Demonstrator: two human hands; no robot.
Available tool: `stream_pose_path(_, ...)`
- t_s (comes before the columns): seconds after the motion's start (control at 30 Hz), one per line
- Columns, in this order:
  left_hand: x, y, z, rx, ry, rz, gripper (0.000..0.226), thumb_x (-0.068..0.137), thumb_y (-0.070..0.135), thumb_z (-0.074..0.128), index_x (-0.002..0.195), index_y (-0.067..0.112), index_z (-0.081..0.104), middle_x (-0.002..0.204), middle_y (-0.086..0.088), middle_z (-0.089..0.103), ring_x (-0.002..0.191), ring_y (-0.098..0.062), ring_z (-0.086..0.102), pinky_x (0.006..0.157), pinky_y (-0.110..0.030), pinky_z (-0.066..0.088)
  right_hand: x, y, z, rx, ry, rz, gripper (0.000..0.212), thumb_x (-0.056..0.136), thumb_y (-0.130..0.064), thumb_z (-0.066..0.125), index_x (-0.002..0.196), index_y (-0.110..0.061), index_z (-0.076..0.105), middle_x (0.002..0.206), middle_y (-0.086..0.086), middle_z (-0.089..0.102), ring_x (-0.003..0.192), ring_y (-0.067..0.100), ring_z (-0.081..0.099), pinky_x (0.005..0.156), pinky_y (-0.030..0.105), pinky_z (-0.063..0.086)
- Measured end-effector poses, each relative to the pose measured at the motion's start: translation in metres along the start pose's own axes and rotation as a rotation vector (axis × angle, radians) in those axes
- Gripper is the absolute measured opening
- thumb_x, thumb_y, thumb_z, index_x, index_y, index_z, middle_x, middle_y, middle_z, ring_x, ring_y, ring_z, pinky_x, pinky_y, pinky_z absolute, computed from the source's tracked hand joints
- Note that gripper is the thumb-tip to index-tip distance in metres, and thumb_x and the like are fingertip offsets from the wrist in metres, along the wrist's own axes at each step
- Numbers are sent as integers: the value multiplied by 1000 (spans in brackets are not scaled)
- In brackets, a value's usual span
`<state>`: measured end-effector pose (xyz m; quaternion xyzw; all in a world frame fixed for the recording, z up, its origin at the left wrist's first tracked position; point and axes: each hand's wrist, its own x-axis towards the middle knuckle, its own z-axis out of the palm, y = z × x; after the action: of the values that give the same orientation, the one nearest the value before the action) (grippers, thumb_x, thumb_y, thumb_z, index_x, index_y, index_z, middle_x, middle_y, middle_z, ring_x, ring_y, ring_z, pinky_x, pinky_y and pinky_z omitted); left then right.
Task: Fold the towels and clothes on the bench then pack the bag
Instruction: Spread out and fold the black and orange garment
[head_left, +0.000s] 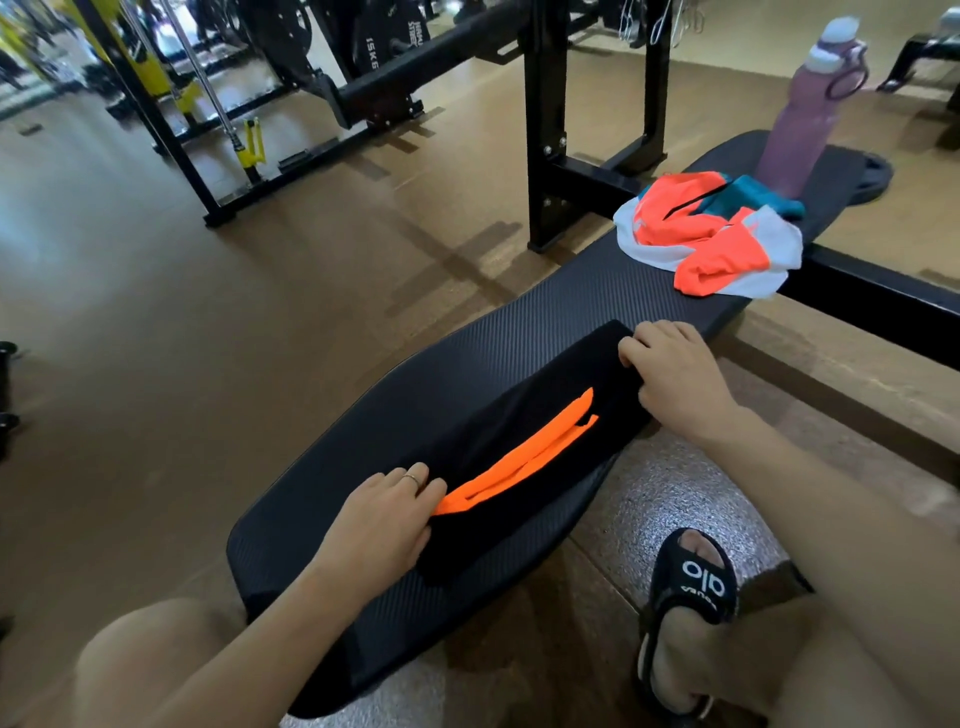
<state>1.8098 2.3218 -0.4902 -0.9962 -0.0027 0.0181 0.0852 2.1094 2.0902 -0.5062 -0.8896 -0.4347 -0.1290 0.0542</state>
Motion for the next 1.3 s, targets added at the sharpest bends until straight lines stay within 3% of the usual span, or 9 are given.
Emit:
stream_pose_path(0.2, 6, 12, -1, -17, 5, 32, 29, 83, 55, 67, 88, 29, 55, 85, 10, 49, 66, -10, 51, 59, -25, 43, -11, -5, -7, -62, -182, -20, 43, 51, 1, 79, 87, -11, 60, 83, 12, 56, 87, 36, 59, 92, 49, 42)
stream_pose_path(0.3, 19, 26, -4, -25, 47, 17, 40, 88, 56, 62, 112, 25, 58, 101, 6, 55, 80, -13, 55, 68, -27, 47, -11, -20, -20, -59, -174, -52, 43, 58, -8, 77, 99, -13, 64, 98, 13, 59, 107, 37, 55, 109, 54, 31)
stream_pose_path(0.4, 40, 40, -4, 10, -9, -8, 50, 91, 53, 60, 128, 19, 55, 114, 0, 59, 93, -19, 61, 76, -32, 49, -15, -47, -23, 107, -68, -171, 42, 64, -6, 64, 104, -17, 66, 102, 6, 60, 107, 31, 56, 103, 45, 40)
stream_pose_path(0.5, 51, 47, 0, 22, -61, -35, 32, 97, 43, 54, 118, 19, 55, 110, 0, 61, 93, -20, 62, 74, -32, 43, -18, -55, -8, 84, -84, -266, 41, 71, -6, 65, 110, -18, 68, 107, 5, 61, 109, 29, 56, 100, 44, 44)
stream_pose_path(0.73, 53, 45, 5, -48, -73, -81, 9, 102, 32, 50, 99, 24, 47, 88, 6, 59, 71, -15, 59, 63, -29, 37, -1, -27, -8, -47, 60, -126, 21, 79, -4, 49, 86, -14, 66, 84, 7, 59, 92, 32, 59, 108, 48, 37)
stream_pose_path(0.87, 55, 41, 0, -67, 5, -109, 30, 87, 39, 68, 106, 20, 54, 93, 1, 59, 72, -17, 60, 58, -29, 45, -1, -24, -32, 27, 147, -132, 19, 72, -5, 47, 79, -16, 62, 79, 4, 54, 88, 30, 55, 108, 44, 36)
stream_pose_path(1.07, 52, 40, 10, 21, -3, 46, 15, 90, 26, 62, 104, 22, 63, 107, -6, 63, 88, -23, 59, 75, -35, 47, -22, -28, -18, -140, -376, -118, 28, 76, -20, 73, 103, -20, 65, 100, 4, 64, 110, 33, 56, 116, 53, 25)
stream_pose_path(1.2, 48, 39, 13, -81, -11, 72, 16, 94, 32, 59, 108, 26, 63, 139, -12, 51, 132, -33, 46, 112, -48, 41, -21, -31, -24, -162, -429, -99, 34, 81, -26, 67, 114, -20, 62, 112, 4, 62, 119, 30, 52, 120, 51, 17)
stream_pose_path(1.3, 46, 40, 20, -133, -64, 80, 14, 101, 33, 51, 113, 26, 55, 152, -15, 40, 144, -34, 36, 120, -49, 32, -17, -46, -22, 4, -246, -131, 41, 77, -18, 59, 118, -16, 65, 110, 8, 63, 114, 32, 57, 118, 50, 27)
